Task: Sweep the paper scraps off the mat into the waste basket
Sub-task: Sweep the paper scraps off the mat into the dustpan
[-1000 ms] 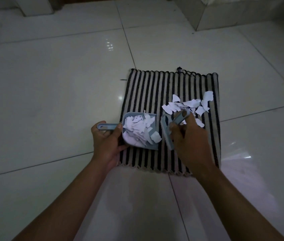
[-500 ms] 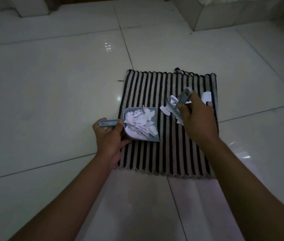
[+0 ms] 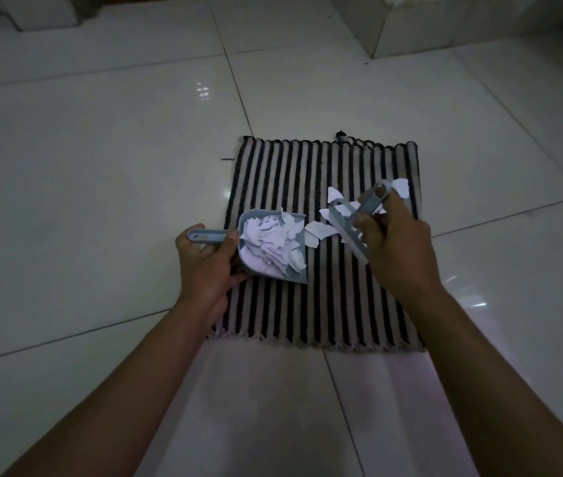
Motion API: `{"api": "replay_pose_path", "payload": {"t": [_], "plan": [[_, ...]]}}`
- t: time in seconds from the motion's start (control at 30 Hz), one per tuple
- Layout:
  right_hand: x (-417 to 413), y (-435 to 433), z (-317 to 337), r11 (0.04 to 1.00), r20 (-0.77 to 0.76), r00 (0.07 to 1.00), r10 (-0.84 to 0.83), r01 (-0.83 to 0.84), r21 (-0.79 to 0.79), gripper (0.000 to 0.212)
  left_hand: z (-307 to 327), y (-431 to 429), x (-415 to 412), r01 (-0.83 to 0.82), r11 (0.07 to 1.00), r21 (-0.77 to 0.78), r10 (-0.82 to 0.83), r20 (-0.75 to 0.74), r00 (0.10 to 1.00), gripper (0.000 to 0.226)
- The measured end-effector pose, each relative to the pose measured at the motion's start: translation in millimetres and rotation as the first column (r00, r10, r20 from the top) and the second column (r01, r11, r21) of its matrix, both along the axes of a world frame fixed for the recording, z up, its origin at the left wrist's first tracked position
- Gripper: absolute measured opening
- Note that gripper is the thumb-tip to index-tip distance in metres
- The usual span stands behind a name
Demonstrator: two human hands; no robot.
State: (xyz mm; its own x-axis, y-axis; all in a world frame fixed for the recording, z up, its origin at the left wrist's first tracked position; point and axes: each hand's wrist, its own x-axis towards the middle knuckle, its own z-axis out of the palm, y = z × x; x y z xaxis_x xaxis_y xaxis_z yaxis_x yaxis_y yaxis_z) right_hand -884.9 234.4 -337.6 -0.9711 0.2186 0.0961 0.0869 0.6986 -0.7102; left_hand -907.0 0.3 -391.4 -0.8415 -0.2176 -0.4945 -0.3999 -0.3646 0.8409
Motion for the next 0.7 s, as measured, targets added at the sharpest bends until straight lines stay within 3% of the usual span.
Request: {"api": "replay_pose_path", "payload": {"t": [0.2,0.47,0.7], "plan": [[19.0,-17.7,-11.8,0.985,0.035,0.987,0.155,-0.158,0.073,0.022,-0.3,-0.4,5.1,0.0,1.0,0.006,0.0,-0.004,1.0,0.046],[12.5,-5.0,-0.6,1.0,-0.02,0.999,-0.027,0.027,-0.002,0.021,-5.0,-25.7,4.8,-0.064,0.997,0.041,0.066,-0.043,0.997,0.047],[9.1,-39.2,-11.2,0.991,0.021,0.991,0.13,-0.129,-0.026,0.024,-2.1,-13.6,4.3,-0.015,1.0,0.021,0.014,0.016,1.0,0.049]]}}
